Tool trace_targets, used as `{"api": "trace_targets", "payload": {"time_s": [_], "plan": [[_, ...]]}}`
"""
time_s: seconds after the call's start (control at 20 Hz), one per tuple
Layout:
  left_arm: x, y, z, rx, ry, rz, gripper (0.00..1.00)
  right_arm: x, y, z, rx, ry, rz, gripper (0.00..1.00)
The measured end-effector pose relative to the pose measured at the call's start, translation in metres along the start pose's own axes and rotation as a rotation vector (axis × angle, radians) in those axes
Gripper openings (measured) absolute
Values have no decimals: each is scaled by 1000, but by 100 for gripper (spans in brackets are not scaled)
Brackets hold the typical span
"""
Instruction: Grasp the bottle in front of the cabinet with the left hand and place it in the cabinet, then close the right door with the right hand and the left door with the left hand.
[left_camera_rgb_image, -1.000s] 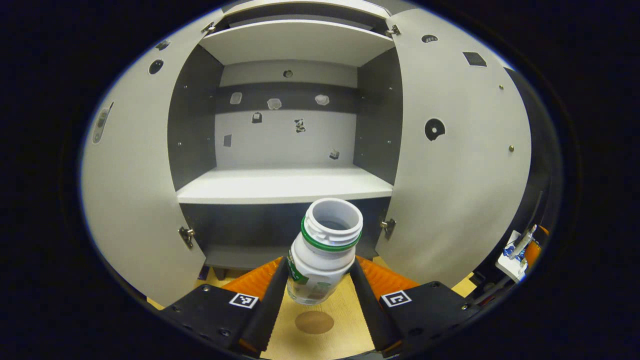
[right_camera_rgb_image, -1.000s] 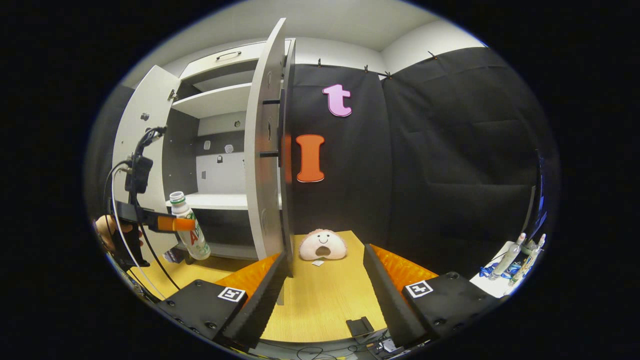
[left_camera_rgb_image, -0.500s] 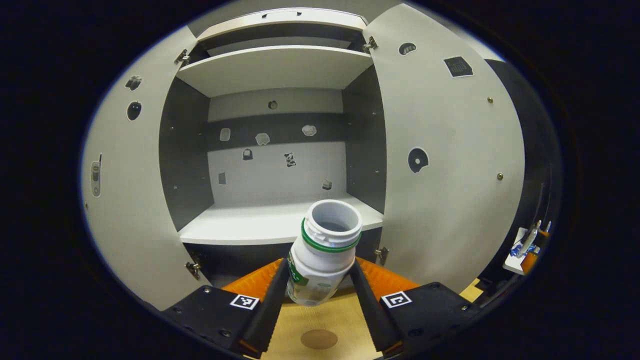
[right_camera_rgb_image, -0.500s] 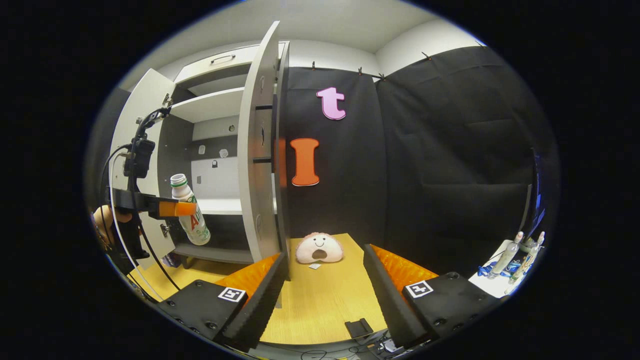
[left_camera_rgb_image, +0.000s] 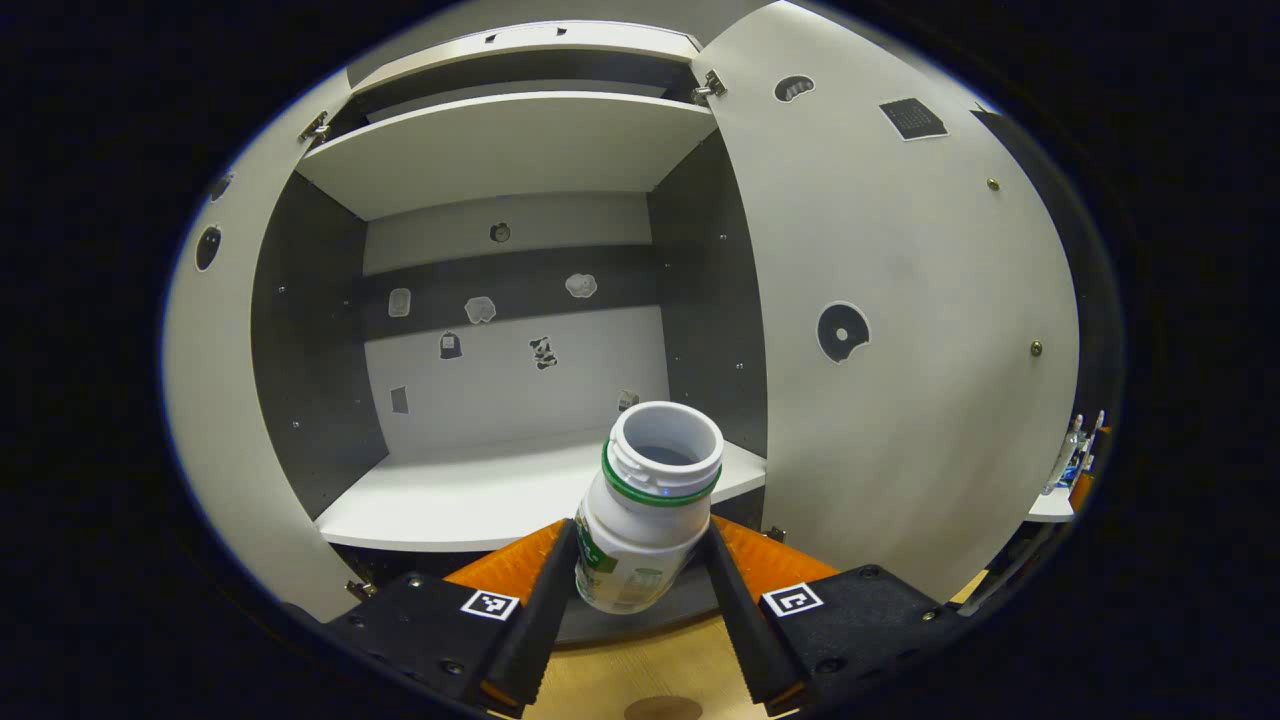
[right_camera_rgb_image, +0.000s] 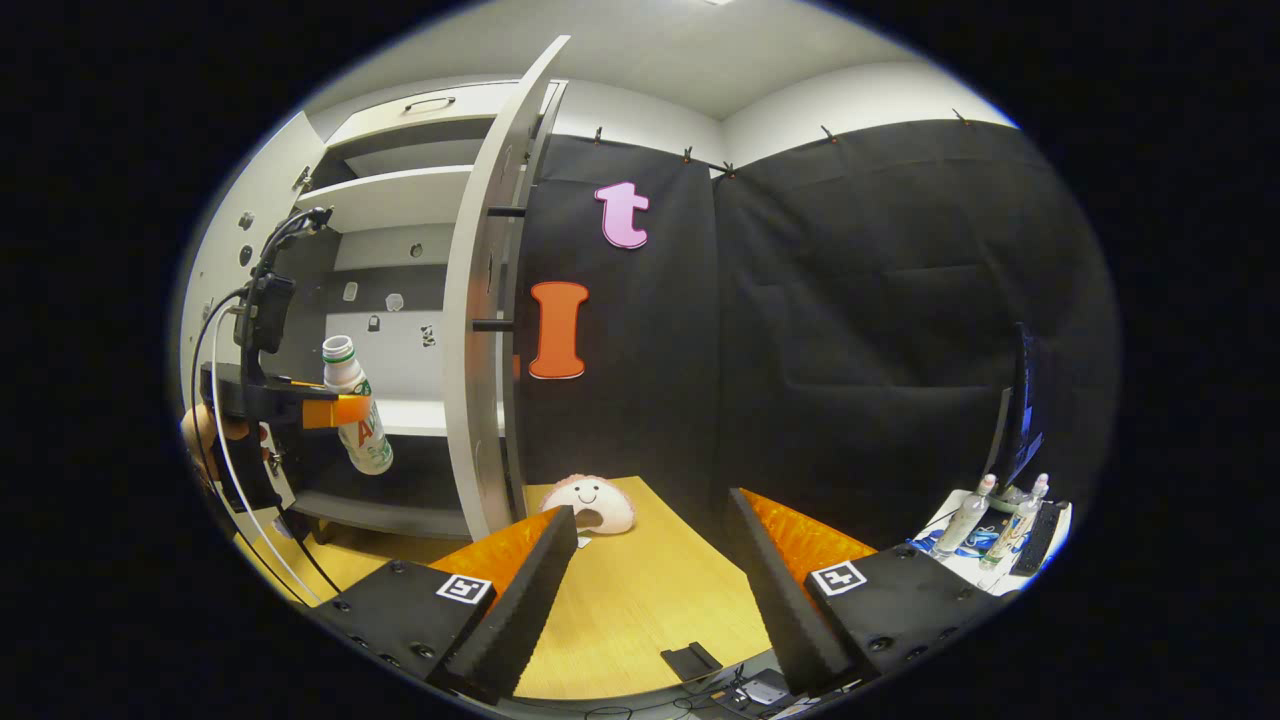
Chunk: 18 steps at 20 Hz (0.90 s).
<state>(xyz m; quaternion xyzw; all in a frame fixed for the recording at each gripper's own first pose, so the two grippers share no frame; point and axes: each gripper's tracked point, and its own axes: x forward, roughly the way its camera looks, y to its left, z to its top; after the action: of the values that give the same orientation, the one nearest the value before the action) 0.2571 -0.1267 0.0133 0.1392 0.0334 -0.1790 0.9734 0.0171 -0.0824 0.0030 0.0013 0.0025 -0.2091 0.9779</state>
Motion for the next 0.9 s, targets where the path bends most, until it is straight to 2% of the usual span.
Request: {"api": "trace_targets", "payload": {"time_s": [0.05, 0.1, 0.15, 0.2, 0.25, 0.3, 0.4, 0.55, 0.7, 0.75, 0.8, 0.9], "plan": [[2, 2, 3, 2, -10, 5, 74, -2, 4, -1, 7, 6, -4, 92], [6, 3, 9, 13, -31, 3, 74, -3, 7, 4, 10, -6, -5, 100], [10, 5, 18, 30, -61, 7, 74, -3, 5, 9, 5, -21, -14, 100], [12, 5, 27, 43, -93, 17, 74, -2, 2, 10, -4, -27, -26, 92], [16, 5, 36, 52, -124, 21, 73, 1, -4, 9, -9, -26, -37, 97], [20, -1, 38, 60, -132, 12, 72, 5, -6, 7, -6, -15, -42, 97], [27, -11, 37, 55, -111, 6, 72, 16, -8, 2, 10, 32, -19, 97], [46, -8, 33, 78, -64, 69, 72, 23, -17, 16, 23, 49, 20, 97], [67, -8, 16, 43, -10, 90, 71, 29, -45, 17, 0, 40, 7, 97], [74, -7, 11, 36, 2, 97, 70, 31, -51, 10, 6, 51, 2, 92], [79, -4, 10, 44, 12, 110, 70, 32, -56, 3, 20, 67, -2, 97], [93, 2, 6, 112, 43, 133, 69, 31, -62, -1, 45, 83, 4, 98]]}}
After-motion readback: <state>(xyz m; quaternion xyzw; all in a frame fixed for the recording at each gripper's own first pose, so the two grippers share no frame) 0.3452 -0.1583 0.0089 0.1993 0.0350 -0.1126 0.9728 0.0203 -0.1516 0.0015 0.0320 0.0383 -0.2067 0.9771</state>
